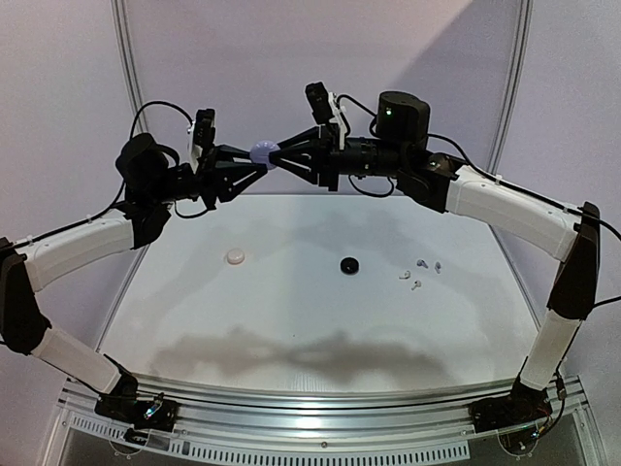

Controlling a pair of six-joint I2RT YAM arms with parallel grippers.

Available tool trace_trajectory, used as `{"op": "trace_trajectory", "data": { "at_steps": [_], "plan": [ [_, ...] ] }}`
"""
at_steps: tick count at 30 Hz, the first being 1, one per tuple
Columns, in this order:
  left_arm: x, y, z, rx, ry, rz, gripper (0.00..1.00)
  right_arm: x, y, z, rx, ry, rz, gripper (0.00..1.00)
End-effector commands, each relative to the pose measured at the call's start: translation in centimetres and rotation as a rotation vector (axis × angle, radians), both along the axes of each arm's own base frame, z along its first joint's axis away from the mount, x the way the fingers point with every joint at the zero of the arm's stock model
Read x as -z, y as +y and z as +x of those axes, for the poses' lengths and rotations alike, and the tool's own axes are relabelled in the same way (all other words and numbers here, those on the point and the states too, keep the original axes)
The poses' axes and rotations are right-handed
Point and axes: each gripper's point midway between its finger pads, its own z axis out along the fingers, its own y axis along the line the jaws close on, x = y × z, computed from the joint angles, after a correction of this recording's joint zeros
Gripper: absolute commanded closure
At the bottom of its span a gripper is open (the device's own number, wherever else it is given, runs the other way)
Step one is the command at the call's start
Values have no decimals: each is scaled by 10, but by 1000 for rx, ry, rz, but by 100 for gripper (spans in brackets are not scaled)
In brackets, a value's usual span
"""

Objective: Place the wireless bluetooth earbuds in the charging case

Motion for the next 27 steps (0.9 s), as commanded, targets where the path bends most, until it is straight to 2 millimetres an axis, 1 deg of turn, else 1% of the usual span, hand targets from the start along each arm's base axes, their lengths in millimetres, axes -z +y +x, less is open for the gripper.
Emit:
{"op": "trace_trajectory", "data": {
  "at_steps": [1,4,5,6,8,9,10,11,12,14,17,19,21,25,27],
  "plan": [
    [-10,-6,-10,47,-38,-13,85,8,7,4,7,13,-17,100],
    [-10,-5,-10,48,-41,-15,100,9,7,5,7,17,-23,100],
    [-10,-5,-10,48,-42,-15,100,9,7,5,10,-5,-28,100],
    [-10,-5,-10,45,-43,-14,100,10,7,5,13,-2,-36,95],
    [-7,-5,-9,32,-61,-4,100,11,6,9,41,-4,-59,65],
    [-5,-5,-8,25,-81,4,100,10,5,12,57,-9,-67,53],
    [-3,-5,-8,16,-108,15,100,14,3,14,77,-6,-90,43],
    [-2,-5,-7,5,-138,24,100,16,2,17,95,-8,-104,38],
    [-1,-5,-8,-3,-169,31,100,18,0,19,114,-19,-117,36],
    [0,-5,-7,-18,-224,42,100,21,-2,23,141,-27,-140,33],
    [1,-6,-11,-14,-290,53,100,24,-2,31,184,-32,-161,33],
    [3,-8,-14,-6,-329,64,100,23,-3,40,233,-31,-173,33],
    [9,-11,-16,-6,-381,91,100,20,-4,45,260,-33,-174,33],
    [25,-12,-7,-62,-453,155,100,9,-5,43,257,-54,-151,33],
    [27,-10,-4,-91,-506,171,100,9,-5,43,258,-51,-153,33]
  ]
}}
